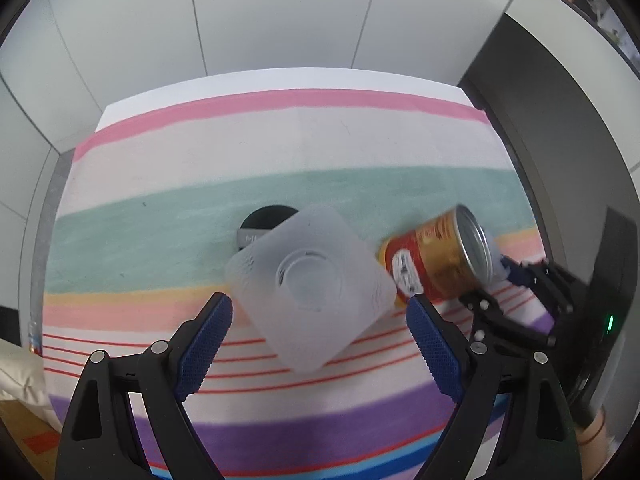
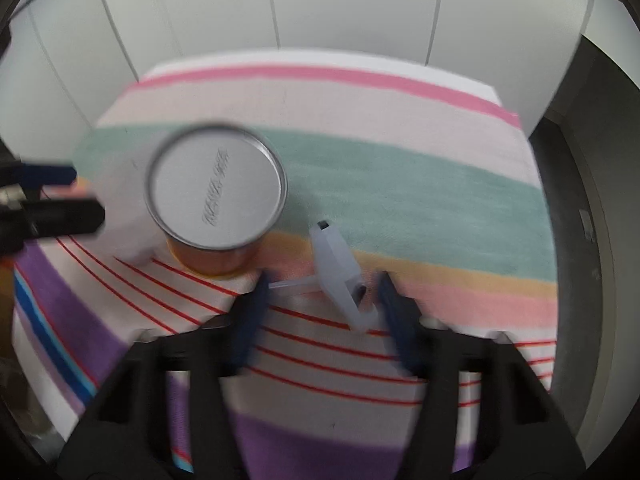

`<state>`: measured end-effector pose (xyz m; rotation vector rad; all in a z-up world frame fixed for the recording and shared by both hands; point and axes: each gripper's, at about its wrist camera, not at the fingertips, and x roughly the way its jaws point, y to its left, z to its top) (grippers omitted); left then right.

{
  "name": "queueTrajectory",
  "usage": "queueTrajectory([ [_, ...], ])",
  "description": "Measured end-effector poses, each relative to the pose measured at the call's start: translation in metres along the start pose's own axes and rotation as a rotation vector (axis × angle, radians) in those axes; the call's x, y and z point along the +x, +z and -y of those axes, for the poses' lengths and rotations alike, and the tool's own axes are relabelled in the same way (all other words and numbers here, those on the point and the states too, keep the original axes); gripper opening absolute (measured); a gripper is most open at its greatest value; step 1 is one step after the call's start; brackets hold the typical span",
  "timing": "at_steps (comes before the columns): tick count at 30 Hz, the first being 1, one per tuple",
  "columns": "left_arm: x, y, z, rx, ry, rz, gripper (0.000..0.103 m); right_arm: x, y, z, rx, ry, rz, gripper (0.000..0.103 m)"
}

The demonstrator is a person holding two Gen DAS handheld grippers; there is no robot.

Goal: Organize objects
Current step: 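Grasp the clear square container with the left tool while the right grasps the white clip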

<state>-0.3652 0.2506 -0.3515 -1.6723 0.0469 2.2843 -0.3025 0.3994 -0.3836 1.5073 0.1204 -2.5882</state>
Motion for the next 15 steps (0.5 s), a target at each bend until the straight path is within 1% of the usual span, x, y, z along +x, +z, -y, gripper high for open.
queueTrajectory([
  [1, 0.002, 0.003, 0.001, -0.017, 0.000, -0.004, 0.090, 0.001, 0.000, -0.003, -0.017, -0.021, 0.007, 0.041],
  [2, 0.003, 0.006, 0.000, -0.038, 0.000, -0.011, 0.090, 0.001, 0.000, -0.003, -0.010, -0.010, 0.007, 0.023],
  [3, 0.006, 0.010, 0.000, -0.070, 0.013, -0.017, 0.090, 0.000, 0.001, -0.001, 0.005, -0.004, 0.012, 0.011],
  [6, 0.012, 0.020, -0.003, -0.154, 0.070, -0.041, 0.090, -0.003, -0.001, 0.007, 0.071, 0.048, 0.011, 0.010],
  [9, 0.022, 0.030, -0.006, -0.254, 0.128, -0.093, 0.092, -0.005, -0.003, 0.007, 0.071, 0.054, 0.005, 0.010],
  [10, 0.026, 0.032, -0.008, -0.283, 0.138, -0.112, 0.093, -0.005, -0.004, 0.006, 0.067, 0.055, 0.004, 0.010],
  [11, 0.031, 0.035, -0.010, -0.319, 0.142, -0.132, 0.096, -0.006, -0.004, 0.004, 0.057, 0.056, 0.001, 0.010],
  [15, 0.046, 0.038, -0.016, -0.363, 0.179, -0.201, 0.100, -0.007, -0.006, 0.000, 0.058, 0.070, -0.007, 0.010],
])
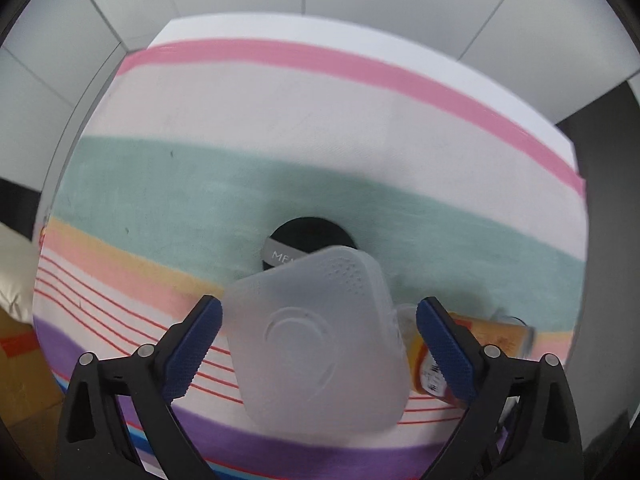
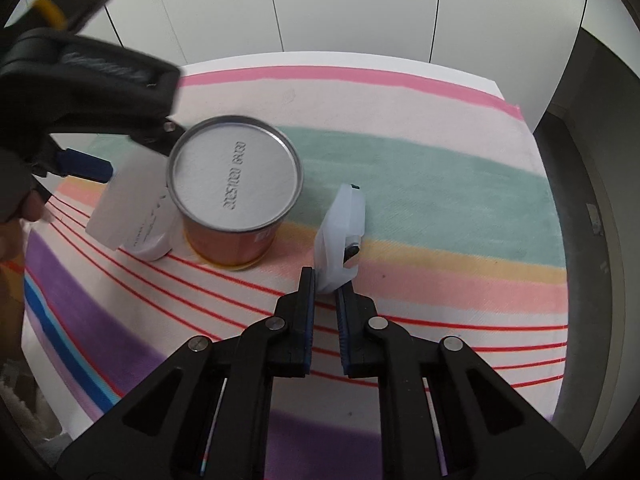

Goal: Organize objects
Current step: 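Grasp the clear square container with the left tool while the right grasps the white clip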

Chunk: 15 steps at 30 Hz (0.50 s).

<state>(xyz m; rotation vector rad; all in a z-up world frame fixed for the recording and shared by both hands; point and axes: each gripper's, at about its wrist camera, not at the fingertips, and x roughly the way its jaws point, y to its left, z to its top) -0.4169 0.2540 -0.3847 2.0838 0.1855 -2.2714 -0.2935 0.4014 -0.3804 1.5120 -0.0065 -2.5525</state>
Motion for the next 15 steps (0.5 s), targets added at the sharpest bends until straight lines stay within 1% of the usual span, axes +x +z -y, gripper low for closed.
queueTrajectory([
  [1, 0.005, 0.000, -0.001, -0.003, 0.002, -0.027, 0.103, -0.001, -0.001, 0.000, 0.004, 0.002, 0.000, 0.010],
  [3, 0.016, 0.000, -0.008, -0.039, -0.056, -0.082, 0.102, -0.002, -0.003, 0.000, 0.010, 0.009, 0.000, 0.010],
  [4, 0.016, -0.001, -0.013, -0.058, -0.079, -0.081, 0.101, -0.002, -0.004, 0.001, 0.015, 0.016, -0.001, 0.010],
  [5, 0.015, -0.002, -0.016, -0.064, -0.088, -0.073, 0.094, -0.002, -0.004, 0.000, 0.017, 0.018, -0.001, 0.010],
  [6, 0.015, -0.002, -0.019, -0.065, -0.093, -0.062, 0.076, -0.003, -0.005, 0.000, 0.016, 0.020, 0.000, 0.010],
  [7, 0.013, -0.003, -0.024, -0.065, -0.101, -0.047, 0.073, -0.003, -0.005, -0.001, 0.015, 0.019, 0.001, 0.010],
  [8, 0.011, -0.003, -0.028, -0.061, -0.121, -0.031, 0.061, -0.003, -0.005, -0.001, 0.016, 0.018, 0.001, 0.010],
  [9, 0.010, -0.004, -0.031, -0.056, -0.129, -0.023, 0.040, -0.003, -0.005, -0.002, 0.015, 0.018, 0.000, 0.010],
  [11, 0.009, -0.005, -0.037, -0.038, -0.151, -0.019, 0.034, -0.005, -0.006, -0.002, 0.017, 0.029, 0.001, 0.010],
  [13, 0.008, -0.007, -0.044, -0.024, -0.179, -0.007, 0.032, -0.006, -0.006, -0.004, 0.016, 0.032, 0.003, 0.010],
  [15, 0.005, -0.010, -0.046, -0.007, -0.159, 0.015, 0.028, -0.008, -0.005, -0.005, 0.010, 0.029, 0.007, 0.010],
])
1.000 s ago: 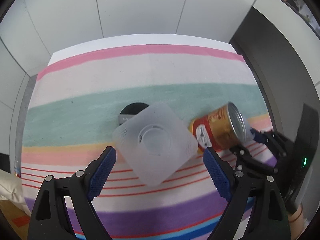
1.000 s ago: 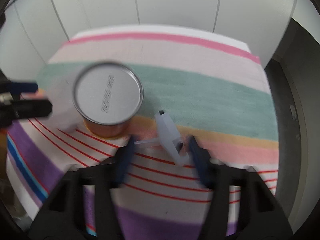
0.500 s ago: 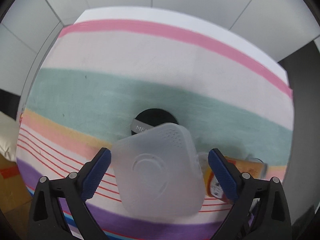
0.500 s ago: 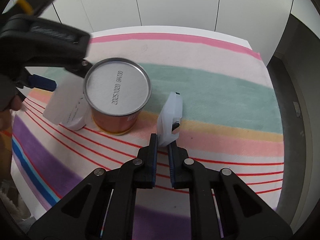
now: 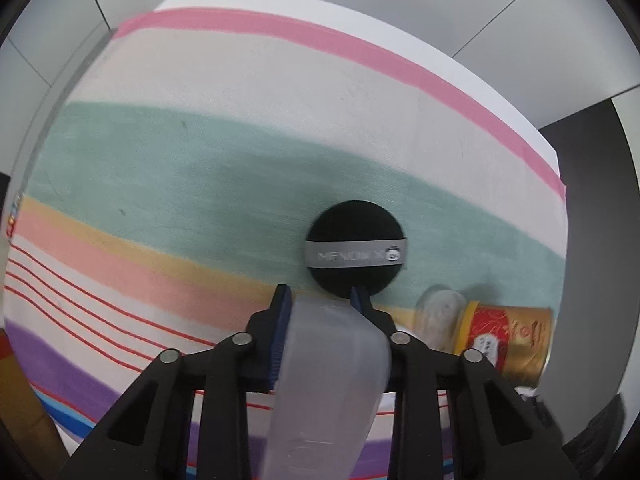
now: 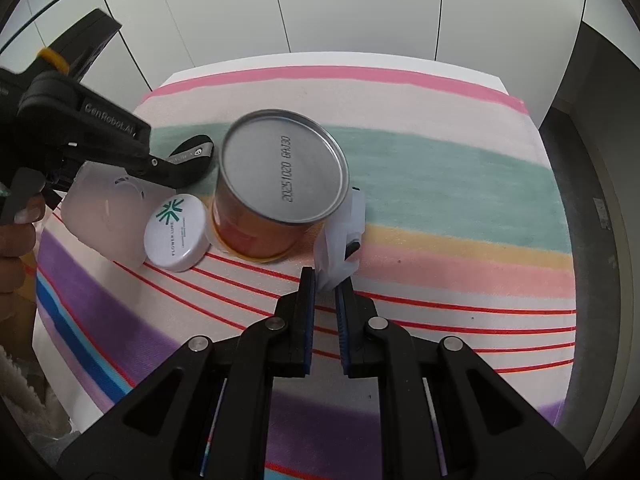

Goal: Organize objects
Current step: 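Grasp the clear square container with the left tool while the right grasps the white clip, then lift the clear container and white clip up off the cloth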

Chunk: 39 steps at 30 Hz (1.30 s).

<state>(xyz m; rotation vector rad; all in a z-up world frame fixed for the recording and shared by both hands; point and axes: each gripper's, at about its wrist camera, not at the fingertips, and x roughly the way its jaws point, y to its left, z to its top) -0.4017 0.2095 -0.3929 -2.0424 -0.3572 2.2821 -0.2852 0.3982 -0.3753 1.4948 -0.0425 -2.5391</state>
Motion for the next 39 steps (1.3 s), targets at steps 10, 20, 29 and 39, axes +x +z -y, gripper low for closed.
queueTrajectory([
  [10, -0.020, -0.014, 0.006, 0.109, 0.116, 0.049, 0.027, -0.012, 0.010, 0.004, 0.054, -0.010, -0.003, 0.010],
  [20, -0.091, -0.032, 0.016, 0.179, 0.139, 0.139, 0.027, -0.065, 0.033, -0.008, 0.112, -0.075, 0.002, 0.002],
  [29, -0.181, -0.030, 0.004, 0.184, 0.102, 0.249, 0.027, -0.140, 0.058, -0.030, 0.069, -0.098, 0.091, 0.002],
  [39, -0.131, -0.043, -0.025, 0.159, 0.121, 0.143, 0.027, -0.105, 0.014, -0.024, 0.101, -0.112, 0.005, 0.078],
])
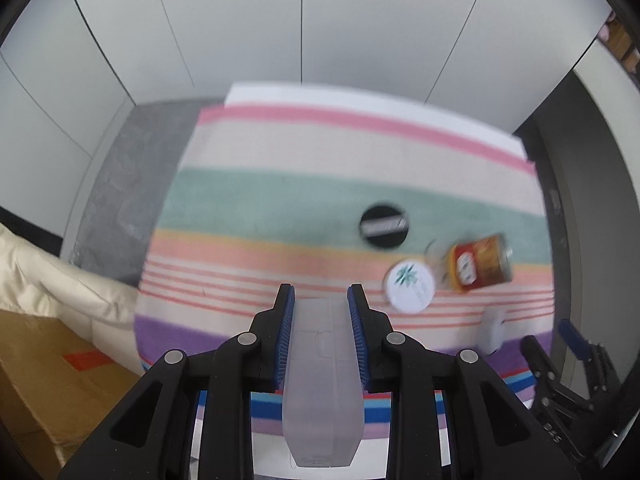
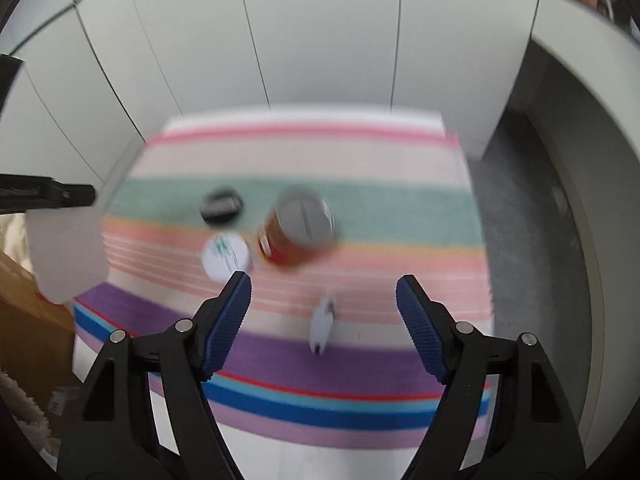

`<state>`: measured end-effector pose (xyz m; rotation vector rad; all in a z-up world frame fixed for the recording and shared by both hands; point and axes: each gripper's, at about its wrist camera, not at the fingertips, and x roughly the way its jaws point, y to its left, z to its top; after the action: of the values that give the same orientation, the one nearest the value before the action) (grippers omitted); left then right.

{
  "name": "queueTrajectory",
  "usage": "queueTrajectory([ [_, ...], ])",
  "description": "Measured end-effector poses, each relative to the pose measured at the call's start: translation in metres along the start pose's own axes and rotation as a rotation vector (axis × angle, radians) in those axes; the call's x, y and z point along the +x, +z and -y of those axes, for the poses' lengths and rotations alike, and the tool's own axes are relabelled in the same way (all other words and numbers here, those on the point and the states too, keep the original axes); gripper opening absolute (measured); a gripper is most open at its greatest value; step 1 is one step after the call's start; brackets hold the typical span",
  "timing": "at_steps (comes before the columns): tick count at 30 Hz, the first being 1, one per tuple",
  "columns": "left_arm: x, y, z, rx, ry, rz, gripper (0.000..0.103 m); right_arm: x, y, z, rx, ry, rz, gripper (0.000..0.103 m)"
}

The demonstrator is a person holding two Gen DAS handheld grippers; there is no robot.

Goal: Organize objects
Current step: 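Lift the clear container and white clip up off the cloth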

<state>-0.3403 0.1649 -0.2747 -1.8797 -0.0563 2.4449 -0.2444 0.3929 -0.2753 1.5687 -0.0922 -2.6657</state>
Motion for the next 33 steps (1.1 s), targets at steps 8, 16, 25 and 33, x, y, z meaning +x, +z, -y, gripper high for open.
queueTrajectory([
  [8, 0.031, -0.001, -0.007, -0.008, 0.011, -0.052, 0.027, 0.084, -0.026, 0.000, 0.051, -0.019, -0.186, 0.018],
  [16, 0.003, 0.003, -0.008, -0.019, -0.005, -0.012, 0.027, 0.035, -0.003, -0.008, 0.015, -0.042, -0.122, 0.018],
  [25, -0.044, -0.010, -0.002, 0.012, -0.029, 0.027, 0.027, -0.038, 0.029, -0.017, 0.029, -0.012, -0.048, 0.018],
  [33, -0.123, -0.009, -0.006, 0.032, -0.032, 0.125, 0.027, -0.107, 0.056, -0.026, 0.015, -0.020, 0.017, 0.018],
])
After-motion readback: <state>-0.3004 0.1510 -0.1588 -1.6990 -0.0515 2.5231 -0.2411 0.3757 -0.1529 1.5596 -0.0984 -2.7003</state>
